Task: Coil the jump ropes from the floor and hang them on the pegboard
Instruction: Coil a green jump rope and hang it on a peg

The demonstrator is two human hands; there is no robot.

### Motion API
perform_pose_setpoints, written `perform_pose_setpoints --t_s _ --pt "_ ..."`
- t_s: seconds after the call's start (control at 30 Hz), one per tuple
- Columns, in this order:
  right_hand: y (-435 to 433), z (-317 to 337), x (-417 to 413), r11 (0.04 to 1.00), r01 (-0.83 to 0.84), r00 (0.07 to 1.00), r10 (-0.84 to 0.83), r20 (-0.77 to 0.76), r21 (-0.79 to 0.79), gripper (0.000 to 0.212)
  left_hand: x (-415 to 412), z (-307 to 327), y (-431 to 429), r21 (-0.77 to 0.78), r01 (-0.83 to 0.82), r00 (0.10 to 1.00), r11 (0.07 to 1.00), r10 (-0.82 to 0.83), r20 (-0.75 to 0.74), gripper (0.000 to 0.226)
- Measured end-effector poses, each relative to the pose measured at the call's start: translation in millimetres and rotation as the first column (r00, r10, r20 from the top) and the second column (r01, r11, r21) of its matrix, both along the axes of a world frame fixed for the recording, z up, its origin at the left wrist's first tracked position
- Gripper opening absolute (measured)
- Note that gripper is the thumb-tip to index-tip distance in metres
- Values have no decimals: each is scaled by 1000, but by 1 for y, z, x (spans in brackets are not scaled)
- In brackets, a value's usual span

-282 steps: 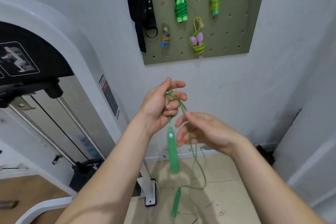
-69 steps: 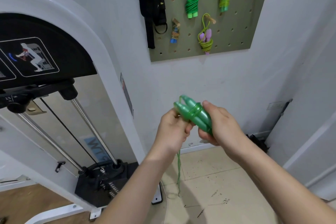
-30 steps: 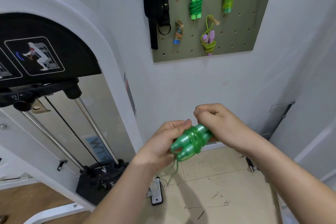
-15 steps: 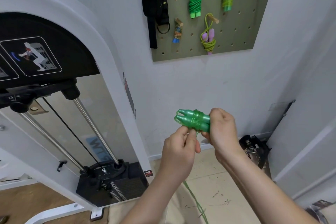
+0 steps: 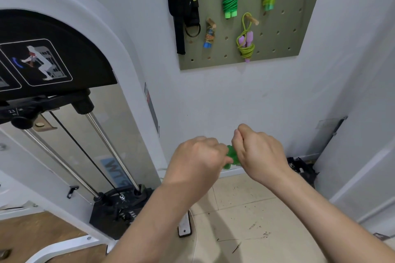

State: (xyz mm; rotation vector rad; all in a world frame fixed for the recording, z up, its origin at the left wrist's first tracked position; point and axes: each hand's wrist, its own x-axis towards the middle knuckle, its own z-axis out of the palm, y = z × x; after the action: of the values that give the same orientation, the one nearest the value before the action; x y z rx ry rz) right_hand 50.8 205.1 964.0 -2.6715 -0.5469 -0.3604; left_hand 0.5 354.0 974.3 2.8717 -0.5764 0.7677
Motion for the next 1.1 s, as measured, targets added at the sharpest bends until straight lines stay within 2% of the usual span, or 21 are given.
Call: perform_pose_setpoints --t_s 0.07,0.1,0.17,0.23,0.33,0.43,0.5,0.57,0.63,0.67,0.7,0.8,0.83,0.93,1.0,1.1 --pt "0 9 -4 991 -130 991 128 -39 -45 28 7 6 9 -25 14 1000 1000 -15 -26 38" --pt "-1 14 -6 981 -189 980 187 -69 -36 29 8 10 12 -70 29 995 997 -35 -89 40" --pt "-5 22 -7 956 -284 945 292 -148 76 32 6 21 19 -320 40 944 946 -140 -298 26" --pt "-9 30 -8 917 -338 899 381 -215 209 35 5 28 22 -610 -35 849 792 -299 -436 6" --pt "-8 41 -11 857 -405 825 493 -276 320 38 7 24 24 -816 -135 676 563 -550 -491 8" --pt "-2 47 -14 789 -385 761 565 -320 478 41 8 5 23 -913 -248 570 323 -714 -407 33" --pt "2 48 -15 732 -292 711 597 -372 616 41 5 -4 18 -938 -302 575 173 -751 -324 42" --pt "5 48 -17 680 -178 680 607 -411 711 38 0 -8 8 -943 -331 615 41 -748 -249 34" --pt "7 49 -19 652 -64 712 560 -423 756 34 -2 -10 -6 -899 -422 679 -118 -698 -228 35" --pt "9 48 -20 629 3 737 524 -427 777 33 -3 -12 -11 -890 -426 728 -162 -646 -230 39" --pt "10 46 -19 592 83 756 487 -438 801 33 -3 -14 -16 -893 -411 772 -185 -592 -233 38" --pt "15 34 -17 454 321 757 404 -513 831 33 -6 -14 -28 -955 -287 896 -81 -376 -237 25" --pt "18 30 -17 418 375 752 385 -535 827 32 -6 -12 -30 -965 -256 913 -58 -343 -221 24" --pt "26 24 -19 329 444 773 330 -542 833 28 -2 -8 -30 -957 -282 911 -67 -333 -245 29" --pt "29 19 -15 316 411 842 227 -489 855 27 -3 -13 -32 -949 -314 894 42 -325 -310 23" --pt "32 12 -11 435 300 941 13 -339 849 27 -5 -29 -37 -910 -364 885 199 -230 -405 20"
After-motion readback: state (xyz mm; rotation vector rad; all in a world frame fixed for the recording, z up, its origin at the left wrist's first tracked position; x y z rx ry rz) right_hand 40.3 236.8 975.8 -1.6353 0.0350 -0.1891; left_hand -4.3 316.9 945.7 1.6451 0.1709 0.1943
